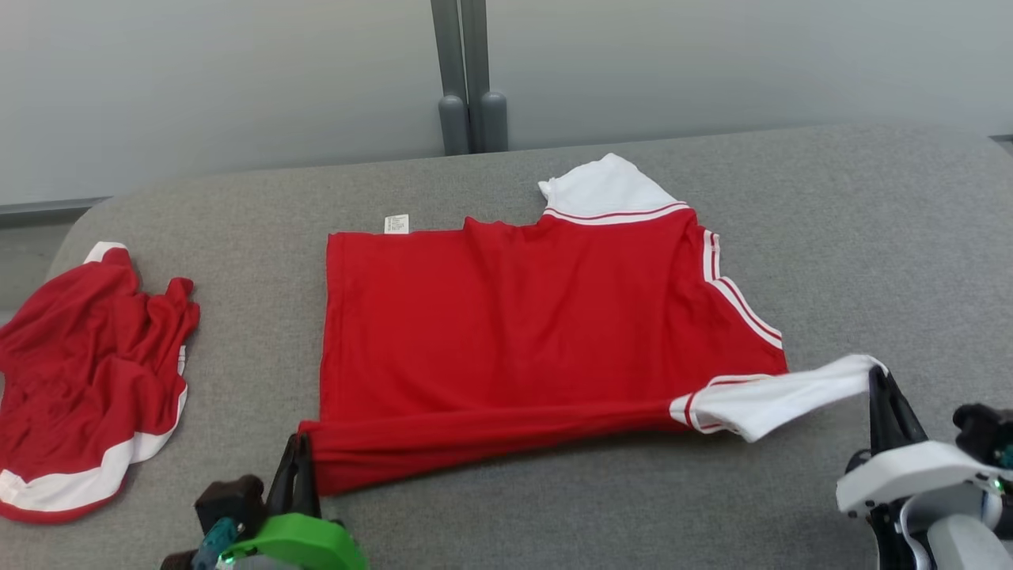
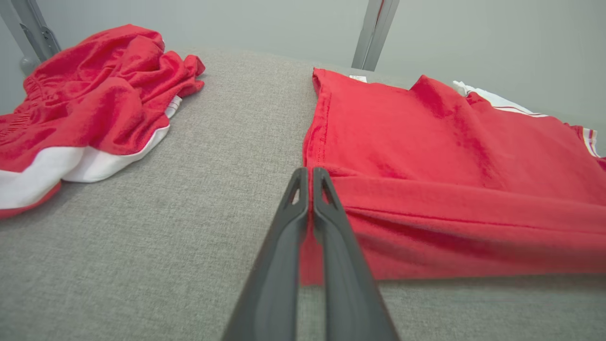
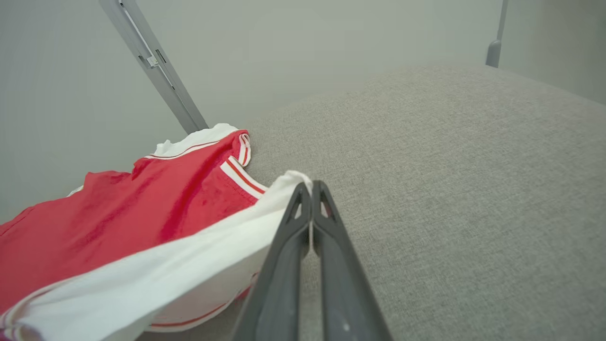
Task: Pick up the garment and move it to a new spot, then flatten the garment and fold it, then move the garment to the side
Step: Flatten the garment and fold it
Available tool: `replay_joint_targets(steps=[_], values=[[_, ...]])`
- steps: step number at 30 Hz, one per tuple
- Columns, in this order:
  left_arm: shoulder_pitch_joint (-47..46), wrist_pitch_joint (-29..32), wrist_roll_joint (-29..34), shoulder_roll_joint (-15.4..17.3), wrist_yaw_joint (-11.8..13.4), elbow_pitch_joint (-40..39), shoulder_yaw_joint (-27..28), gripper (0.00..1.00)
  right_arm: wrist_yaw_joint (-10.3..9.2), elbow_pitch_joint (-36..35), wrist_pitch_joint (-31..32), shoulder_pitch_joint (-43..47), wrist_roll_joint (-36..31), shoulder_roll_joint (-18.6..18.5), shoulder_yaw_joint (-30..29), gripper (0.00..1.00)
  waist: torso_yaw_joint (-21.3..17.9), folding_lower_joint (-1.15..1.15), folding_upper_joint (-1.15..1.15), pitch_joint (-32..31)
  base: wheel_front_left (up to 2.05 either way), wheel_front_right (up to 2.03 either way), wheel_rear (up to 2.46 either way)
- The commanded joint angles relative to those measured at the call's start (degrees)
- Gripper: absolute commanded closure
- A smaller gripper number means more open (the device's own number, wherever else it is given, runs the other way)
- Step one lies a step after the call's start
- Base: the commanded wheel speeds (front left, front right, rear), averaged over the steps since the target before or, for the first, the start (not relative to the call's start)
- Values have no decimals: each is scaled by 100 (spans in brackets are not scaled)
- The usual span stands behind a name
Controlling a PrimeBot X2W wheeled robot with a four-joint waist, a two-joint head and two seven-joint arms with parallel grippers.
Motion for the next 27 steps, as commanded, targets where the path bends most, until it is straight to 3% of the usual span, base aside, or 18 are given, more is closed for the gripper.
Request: replay_joint_targets(steps=[1,8,17,18,19,20,21,27], values=[[-218,-3,28,39,21,67,-56,100,-10,69,-18,-208,-63,-60,62,100,14,1,0,148,0,0,0],[-1205,-3,212,40,138,580,-309,100,-10,608,-18,-1311,-387,-143,217,100,66,1,0,719,0,0,0],[-1930,-3,281,36,119,880,-499,100,-10,1083,-18,-2068,-893,-51,91,100,115,1,0,1212,0,0,0],[-1993,-3,268,39,134,853,-495,82,-10,1084,-18,-2131,-966,-50,65,98,111,1,0,1251,0,0,0],[-2043,-3,301,37,145,795,-494,60,-10,1073,-18,-2169,-1009,-29,48,64,110,1,0,1281,0,0,0],[-2066,-3,321,36,157,718,-478,50,-10,1028,-18,-2205,-1042,3,-2,51,109,1,0,1319,0,0,0],[-2052,-3,333,38,169,682,-457,0,-10,971,-18,-2218,-1066,27,-51,0,108,1,0,1338,0,0,0],[-1697,-3,337,38,242,134,-200,0,-10,393,-18,-1918,-1080,196,-258,0,116,1,0,1385,0,0,0]])
